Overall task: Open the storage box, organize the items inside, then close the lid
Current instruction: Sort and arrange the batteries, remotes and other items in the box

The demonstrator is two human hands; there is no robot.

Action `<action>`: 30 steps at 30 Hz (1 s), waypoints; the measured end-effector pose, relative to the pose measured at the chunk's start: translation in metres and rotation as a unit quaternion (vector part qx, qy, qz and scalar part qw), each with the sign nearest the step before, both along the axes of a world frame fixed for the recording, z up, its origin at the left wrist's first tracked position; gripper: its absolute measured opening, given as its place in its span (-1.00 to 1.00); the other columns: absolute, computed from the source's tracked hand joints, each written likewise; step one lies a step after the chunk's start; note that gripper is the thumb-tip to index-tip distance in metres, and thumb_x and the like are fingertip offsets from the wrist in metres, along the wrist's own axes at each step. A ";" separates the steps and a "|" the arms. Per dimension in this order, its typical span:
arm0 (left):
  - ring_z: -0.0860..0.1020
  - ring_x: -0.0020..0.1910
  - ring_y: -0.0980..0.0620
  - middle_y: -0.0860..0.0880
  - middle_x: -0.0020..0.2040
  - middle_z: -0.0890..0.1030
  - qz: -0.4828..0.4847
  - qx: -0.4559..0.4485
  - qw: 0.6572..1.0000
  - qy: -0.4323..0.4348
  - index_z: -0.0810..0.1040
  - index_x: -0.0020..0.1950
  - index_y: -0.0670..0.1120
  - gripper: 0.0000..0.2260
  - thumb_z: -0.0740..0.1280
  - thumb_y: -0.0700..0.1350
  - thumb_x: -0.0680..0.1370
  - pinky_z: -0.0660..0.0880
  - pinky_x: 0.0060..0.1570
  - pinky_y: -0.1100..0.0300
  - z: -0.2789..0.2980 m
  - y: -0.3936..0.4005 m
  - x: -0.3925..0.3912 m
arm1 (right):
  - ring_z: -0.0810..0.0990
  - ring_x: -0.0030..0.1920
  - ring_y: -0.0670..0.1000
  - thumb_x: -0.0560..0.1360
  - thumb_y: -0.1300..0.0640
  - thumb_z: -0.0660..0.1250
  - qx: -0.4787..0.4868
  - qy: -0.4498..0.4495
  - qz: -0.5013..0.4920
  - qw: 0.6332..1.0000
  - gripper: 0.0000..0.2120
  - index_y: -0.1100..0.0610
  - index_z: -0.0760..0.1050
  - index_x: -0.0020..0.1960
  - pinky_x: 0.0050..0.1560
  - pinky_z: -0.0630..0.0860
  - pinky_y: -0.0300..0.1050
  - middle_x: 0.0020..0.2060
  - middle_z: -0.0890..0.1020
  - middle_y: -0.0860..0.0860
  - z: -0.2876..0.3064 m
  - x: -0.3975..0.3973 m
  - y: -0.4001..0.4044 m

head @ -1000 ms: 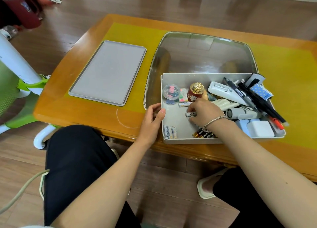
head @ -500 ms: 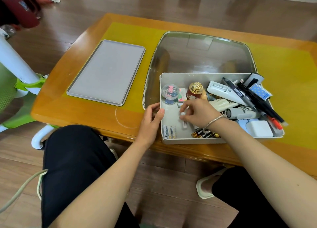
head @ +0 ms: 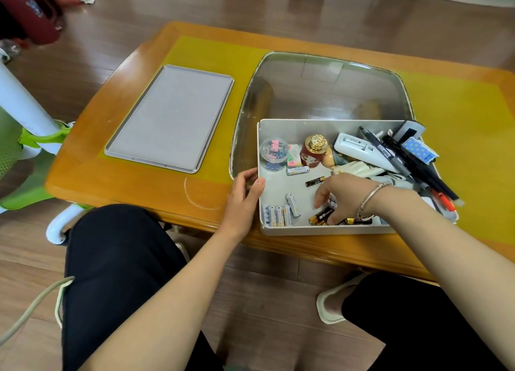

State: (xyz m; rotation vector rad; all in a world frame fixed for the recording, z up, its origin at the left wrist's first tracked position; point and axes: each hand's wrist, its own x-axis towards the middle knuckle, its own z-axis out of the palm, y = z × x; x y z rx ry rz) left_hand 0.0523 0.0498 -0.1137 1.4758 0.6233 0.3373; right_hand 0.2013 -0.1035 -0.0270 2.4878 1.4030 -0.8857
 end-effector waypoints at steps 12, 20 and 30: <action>0.54 0.18 0.05 -0.05 0.25 0.54 -0.006 0.004 1.000 0.003 0.39 0.35 -0.06 -0.28 0.23 0.37 0.34 0.54 0.09 0.10 0.004 -0.002 -0.001 | 0.52 -0.15 -0.01 0.41 0.14 0.37 -0.047 -0.038 0.087 0.994 -0.90 -0.01 0.48 -0.15 -0.22 0.45 -0.22 -0.22 0.52 -0.10 -0.014 -0.008 0.011; 0.54 0.19 0.02 -0.06 0.26 0.53 -0.001 0.008 1.000 0.011 0.38 0.36 -0.07 -0.27 0.22 0.37 0.34 0.52 0.16 -0.05 0.005 -0.002 -0.001 | 0.51 -0.23 0.04 0.37 0.07 0.38 -0.021 -0.117 0.071 0.990 -0.88 0.11 0.50 -0.22 -0.26 0.47 -0.17 -0.33 0.49 0.00 -0.021 -0.008 0.012; 0.52 0.22 -0.02 -0.06 0.26 0.52 0.003 0.007 1.000 0.013 0.39 0.36 -0.07 -0.29 0.23 0.35 0.36 0.48 0.20 -0.15 0.009 -0.004 -0.001 | 0.38 -0.44 -0.02 0.34 0.13 0.42 0.222 -0.022 -0.192 0.956 -0.74 0.20 0.40 -0.41 -0.39 0.39 -0.14 -0.49 0.44 0.07 -0.002 -0.012 0.048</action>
